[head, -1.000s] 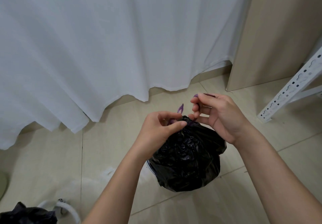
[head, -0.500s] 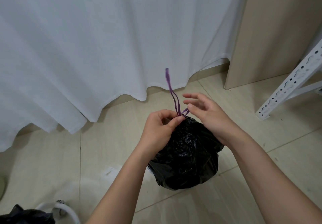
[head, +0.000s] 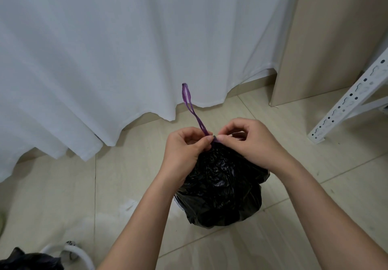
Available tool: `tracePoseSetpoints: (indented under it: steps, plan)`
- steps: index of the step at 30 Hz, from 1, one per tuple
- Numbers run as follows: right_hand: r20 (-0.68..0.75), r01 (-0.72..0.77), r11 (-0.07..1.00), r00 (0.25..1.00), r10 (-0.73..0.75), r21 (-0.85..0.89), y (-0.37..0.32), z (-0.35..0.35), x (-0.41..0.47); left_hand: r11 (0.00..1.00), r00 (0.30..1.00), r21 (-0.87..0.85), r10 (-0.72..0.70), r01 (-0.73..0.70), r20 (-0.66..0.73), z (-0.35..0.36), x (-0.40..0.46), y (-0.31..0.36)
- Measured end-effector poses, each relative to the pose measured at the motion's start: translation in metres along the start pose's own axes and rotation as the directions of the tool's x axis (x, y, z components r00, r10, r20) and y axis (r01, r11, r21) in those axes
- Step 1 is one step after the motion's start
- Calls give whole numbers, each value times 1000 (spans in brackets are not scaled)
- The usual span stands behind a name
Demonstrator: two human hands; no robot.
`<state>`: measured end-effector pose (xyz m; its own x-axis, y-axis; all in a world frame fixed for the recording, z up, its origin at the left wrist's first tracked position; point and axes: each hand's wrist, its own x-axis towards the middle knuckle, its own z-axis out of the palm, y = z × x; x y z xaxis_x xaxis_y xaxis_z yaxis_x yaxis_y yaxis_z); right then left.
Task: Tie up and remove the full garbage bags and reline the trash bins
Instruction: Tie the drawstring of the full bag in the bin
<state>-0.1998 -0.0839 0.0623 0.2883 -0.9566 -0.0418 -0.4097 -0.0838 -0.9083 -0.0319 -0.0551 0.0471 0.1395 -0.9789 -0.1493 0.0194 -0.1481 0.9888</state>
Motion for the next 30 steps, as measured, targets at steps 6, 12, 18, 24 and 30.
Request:
tracePoseSetpoints:
  steps: [6,12,18,24,30]
  plan:
    - [-86,46,999,995,-43,27,4,23,0,1000,1000,-23,-14,14,10,3,-2,2]
    - [-139,36,994,990,-22,101,7,25,3,999,1000,39,2,-3,18,-4,-3,5]
    - [-140,147,982,977,-164,-119,4,25,2,969,989,211,142,-131,-36,-4,-4,9]
    - [-44,210,923,971,-236,-322,2,22,3,911,959,330,278,-245,-56,-3,-7,7]
    - [-96,281,906,940,-326,-317,-2,23,1,846,950,460,313,-270,-18,-3,-7,1]
